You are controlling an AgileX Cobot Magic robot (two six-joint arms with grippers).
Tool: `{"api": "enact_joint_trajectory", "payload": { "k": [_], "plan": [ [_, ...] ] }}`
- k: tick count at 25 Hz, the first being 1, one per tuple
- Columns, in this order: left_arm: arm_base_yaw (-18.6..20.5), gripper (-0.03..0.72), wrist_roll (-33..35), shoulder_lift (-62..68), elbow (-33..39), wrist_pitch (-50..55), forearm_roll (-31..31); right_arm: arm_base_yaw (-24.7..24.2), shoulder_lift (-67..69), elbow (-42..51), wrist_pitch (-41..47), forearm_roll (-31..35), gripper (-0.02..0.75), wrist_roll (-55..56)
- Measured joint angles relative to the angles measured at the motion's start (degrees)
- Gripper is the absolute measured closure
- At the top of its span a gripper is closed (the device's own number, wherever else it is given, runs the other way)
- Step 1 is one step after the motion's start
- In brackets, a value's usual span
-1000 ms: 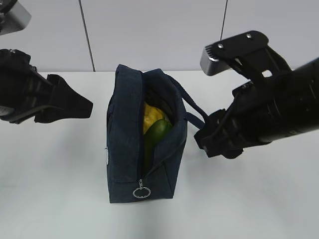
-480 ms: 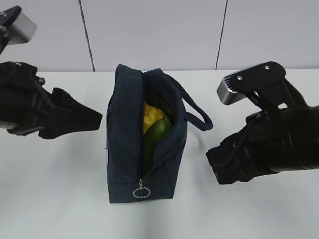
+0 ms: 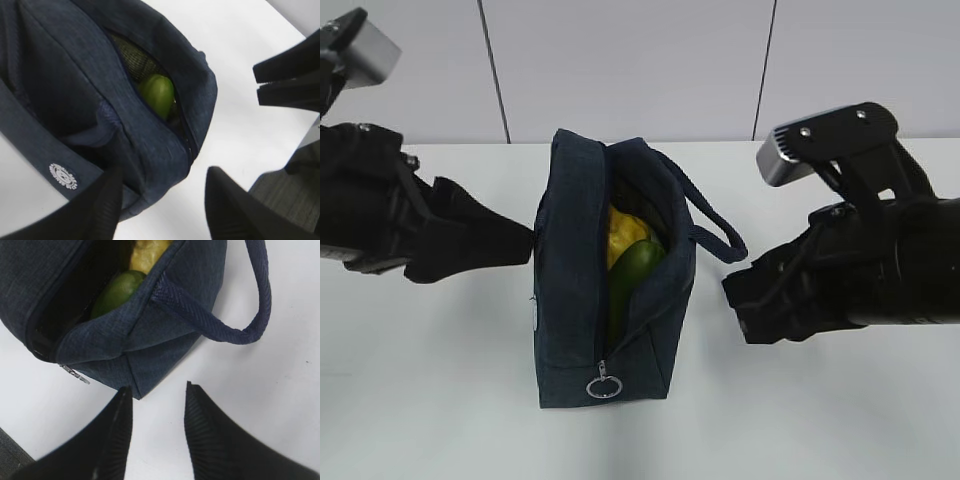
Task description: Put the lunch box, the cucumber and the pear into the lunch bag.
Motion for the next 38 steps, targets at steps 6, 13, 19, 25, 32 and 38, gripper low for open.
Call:
{"api": "enact_joint_trajectory", "payload": {
  "k": [6,13,19,25,32,38],
  "plan": [
    [0.0,0.362,3.4,0.7,0.0,2.1,0.0,0.0,0.0,0.3,0.0,0.1,0.454,-1.2],
    [0.0,0.362,6.0,1.6,0.0,2.8,0.0,0.3,0.0,6.0,-4.6,0.1,0.454,-2.6],
    [0.0,0.362,6.8,5.1,0.0,2.6,0.0,5.6,0.0,10.3,-14.0,-1.6,0.481,-3.1],
    [-2.8,0.362,11.5,5.1,-0.1,1.7,-0.4,7.8,-0.1,13.8,-19.6,-5.1,0.488,-3.3],
    [-6.3,0.362,13.3,5.5,-0.1,-3.7,0.9,7.8,-0.1,17.0,-24.0,-7.2,0.488,-2.8],
    [-6.4,0.362,13.2,6.3,-0.1,-6.5,4.3,7.9,-0.1,17.2,-26.2,-10.3,0.488,-0.6]
  ]
}}
